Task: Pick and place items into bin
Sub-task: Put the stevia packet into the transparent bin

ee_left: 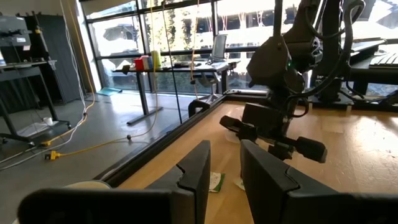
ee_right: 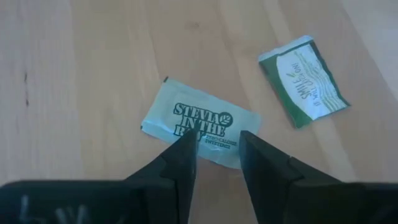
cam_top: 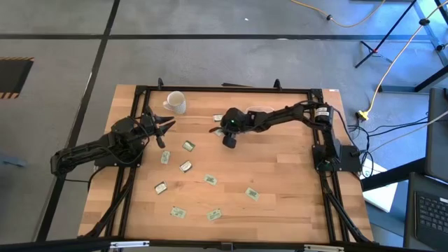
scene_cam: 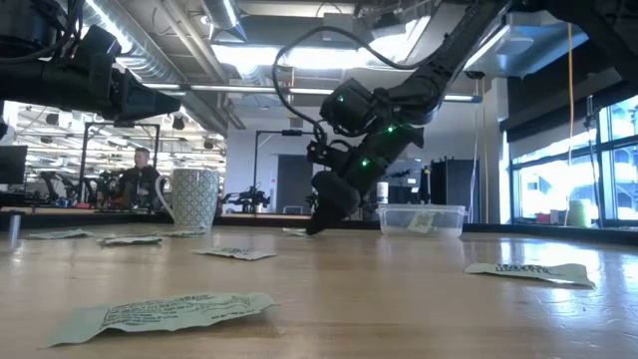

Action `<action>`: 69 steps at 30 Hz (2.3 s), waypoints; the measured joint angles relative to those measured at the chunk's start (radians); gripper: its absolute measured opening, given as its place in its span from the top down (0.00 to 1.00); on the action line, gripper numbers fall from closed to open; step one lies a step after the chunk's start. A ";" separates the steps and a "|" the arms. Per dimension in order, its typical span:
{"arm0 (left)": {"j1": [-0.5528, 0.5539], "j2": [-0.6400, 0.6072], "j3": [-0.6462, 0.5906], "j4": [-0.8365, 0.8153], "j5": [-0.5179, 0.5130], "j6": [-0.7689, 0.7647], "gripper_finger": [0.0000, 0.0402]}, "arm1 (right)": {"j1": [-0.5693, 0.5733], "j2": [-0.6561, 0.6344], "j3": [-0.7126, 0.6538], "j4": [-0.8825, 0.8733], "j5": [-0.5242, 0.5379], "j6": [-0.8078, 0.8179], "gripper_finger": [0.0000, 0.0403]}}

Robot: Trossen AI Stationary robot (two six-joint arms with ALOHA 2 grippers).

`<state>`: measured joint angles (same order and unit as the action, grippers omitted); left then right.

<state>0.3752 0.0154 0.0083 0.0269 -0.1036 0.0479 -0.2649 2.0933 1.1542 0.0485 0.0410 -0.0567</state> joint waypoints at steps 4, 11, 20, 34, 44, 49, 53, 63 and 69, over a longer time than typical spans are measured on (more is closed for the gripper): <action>0.000 0.000 0.000 0.000 0.000 0.000 0.80 | 0.000 0.000 0.000 -0.004 -0.002 0.000 0.76; 0.000 0.000 0.000 0.000 0.000 0.000 0.80 | 0.000 0.000 -0.001 -0.007 0.006 -0.006 0.89; 0.000 0.000 0.000 0.000 0.000 0.000 0.80 | 0.000 -0.101 -0.014 -0.118 0.002 -0.031 0.91; 0.000 0.007 0.000 -0.002 0.008 0.000 0.80 | -0.060 -0.463 -0.010 -0.610 0.169 -0.030 0.91; 0.000 0.020 0.000 -0.002 0.011 0.000 0.80 | -0.181 -0.521 -0.080 -0.658 0.187 0.001 0.91; 0.000 0.021 0.000 -0.002 0.011 0.000 0.80 | -0.205 -0.521 -0.170 -0.583 0.180 -0.004 0.91; 0.000 0.021 0.000 -0.001 0.011 0.000 0.80 | -0.209 -0.521 -0.202 -0.569 0.175 -0.004 0.91; 0.000 0.021 0.000 -0.001 0.011 0.000 0.80 | -0.210 -0.521 -0.209 -0.560 0.175 0.001 0.91; 0.000 0.021 0.000 -0.001 0.011 0.000 0.80 | -0.210 -0.521 -0.209 -0.560 0.176 0.002 0.89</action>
<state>0.3748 0.0364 0.0086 0.0257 -0.0925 0.0475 -0.4751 1.5719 0.9455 -0.5117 0.2168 -0.0551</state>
